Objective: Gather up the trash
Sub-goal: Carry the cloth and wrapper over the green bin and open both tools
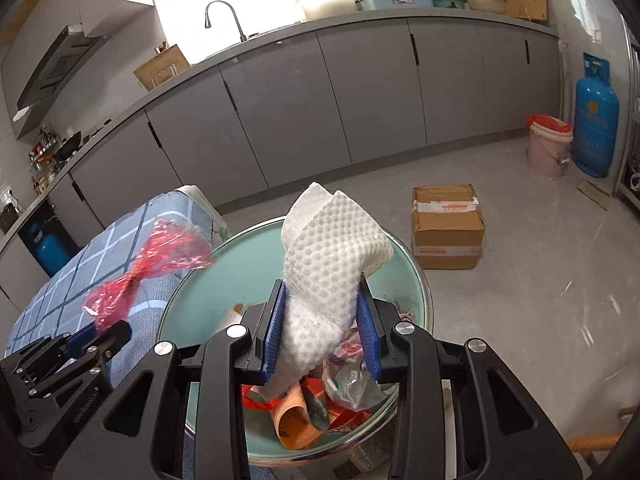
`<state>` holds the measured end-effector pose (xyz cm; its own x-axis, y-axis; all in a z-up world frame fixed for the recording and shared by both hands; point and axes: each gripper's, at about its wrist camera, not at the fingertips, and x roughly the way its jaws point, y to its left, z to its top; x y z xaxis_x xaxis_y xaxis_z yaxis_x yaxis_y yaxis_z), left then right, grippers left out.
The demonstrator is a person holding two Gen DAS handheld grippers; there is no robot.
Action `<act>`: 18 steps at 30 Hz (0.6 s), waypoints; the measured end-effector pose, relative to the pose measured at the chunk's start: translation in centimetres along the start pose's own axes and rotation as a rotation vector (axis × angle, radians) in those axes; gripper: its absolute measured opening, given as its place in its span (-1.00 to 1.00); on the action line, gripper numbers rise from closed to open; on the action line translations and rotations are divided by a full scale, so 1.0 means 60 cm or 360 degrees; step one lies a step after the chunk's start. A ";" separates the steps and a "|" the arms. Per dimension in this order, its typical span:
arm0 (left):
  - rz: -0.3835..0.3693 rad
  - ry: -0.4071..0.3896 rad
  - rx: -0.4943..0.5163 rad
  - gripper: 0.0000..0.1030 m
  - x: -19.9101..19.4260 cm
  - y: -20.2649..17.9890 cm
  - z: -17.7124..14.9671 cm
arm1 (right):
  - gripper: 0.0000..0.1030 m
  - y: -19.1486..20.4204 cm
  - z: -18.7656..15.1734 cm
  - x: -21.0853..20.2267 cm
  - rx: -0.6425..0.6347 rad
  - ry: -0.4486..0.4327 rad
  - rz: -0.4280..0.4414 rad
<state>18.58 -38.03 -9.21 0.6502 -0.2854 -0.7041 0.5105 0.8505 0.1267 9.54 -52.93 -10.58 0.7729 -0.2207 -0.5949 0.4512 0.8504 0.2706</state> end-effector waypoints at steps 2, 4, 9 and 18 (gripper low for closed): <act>-0.0034 0.0040 0.0027 -0.52 0.014 -0.017 0.006 | -0.32 0.001 0.002 0.006 0.0003 0.0006 -0.0002; -0.0036 0.0051 0.0055 -0.48 0.023 -0.028 0.008 | -0.29 -0.002 0.005 0.011 0.0012 0.0013 0.0011; -0.0059 0.0058 0.0090 0.35 0.032 -0.039 0.000 | -0.19 -0.003 0.005 0.027 0.0004 0.0066 0.0009; 0.0038 -0.0033 -0.0069 0.71 0.002 0.014 -0.008 | 0.18 -0.002 0.006 0.035 0.0020 0.0078 -0.0007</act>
<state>18.85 -37.12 -9.54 0.6737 -0.2734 -0.6866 0.4700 0.8755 0.1126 11.24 -53.66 -11.58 0.7483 -0.2006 -0.6324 0.4603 0.8434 0.2772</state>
